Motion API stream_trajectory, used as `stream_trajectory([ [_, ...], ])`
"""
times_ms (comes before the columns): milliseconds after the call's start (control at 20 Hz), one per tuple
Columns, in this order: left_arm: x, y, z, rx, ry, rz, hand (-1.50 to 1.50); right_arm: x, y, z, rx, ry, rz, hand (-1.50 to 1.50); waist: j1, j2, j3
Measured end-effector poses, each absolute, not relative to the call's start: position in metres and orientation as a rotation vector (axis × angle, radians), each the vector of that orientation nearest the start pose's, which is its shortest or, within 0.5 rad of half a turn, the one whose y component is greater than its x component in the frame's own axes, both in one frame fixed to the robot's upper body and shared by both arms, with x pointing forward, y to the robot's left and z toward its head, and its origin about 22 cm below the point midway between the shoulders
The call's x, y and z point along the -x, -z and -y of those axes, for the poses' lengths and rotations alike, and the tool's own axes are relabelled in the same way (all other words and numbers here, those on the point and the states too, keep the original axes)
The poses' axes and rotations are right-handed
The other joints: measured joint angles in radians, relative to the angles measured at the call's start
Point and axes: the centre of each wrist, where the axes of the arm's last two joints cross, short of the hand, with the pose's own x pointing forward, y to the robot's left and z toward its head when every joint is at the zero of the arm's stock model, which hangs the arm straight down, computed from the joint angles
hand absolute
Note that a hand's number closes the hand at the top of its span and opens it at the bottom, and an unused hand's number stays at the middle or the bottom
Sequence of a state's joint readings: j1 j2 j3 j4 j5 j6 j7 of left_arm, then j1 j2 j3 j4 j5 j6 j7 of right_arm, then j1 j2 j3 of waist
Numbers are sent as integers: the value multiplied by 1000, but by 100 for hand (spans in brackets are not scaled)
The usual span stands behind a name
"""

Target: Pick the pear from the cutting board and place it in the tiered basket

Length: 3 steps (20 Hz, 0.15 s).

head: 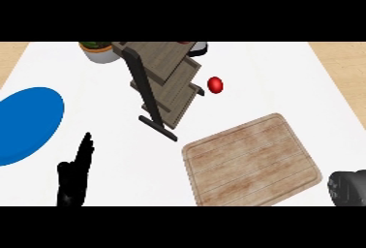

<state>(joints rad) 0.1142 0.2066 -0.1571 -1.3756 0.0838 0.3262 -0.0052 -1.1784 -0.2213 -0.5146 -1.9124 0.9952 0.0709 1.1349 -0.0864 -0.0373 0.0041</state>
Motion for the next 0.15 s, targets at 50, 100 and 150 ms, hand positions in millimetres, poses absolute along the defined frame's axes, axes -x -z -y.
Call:
stream_trajectory([
  [50,-199,63,-263,-314,-47,1263,0,-246,-391,252,958,595,1636,-150,-4,-1,0],
  [100,-199,63,-264,-316,-55,1259,0,-238,-387,260,948,595,1641,-150,-8,-3,0],
  [150,-198,63,-264,-318,-61,1257,0,-231,-384,267,939,593,1649,-150,-12,-4,0],
])
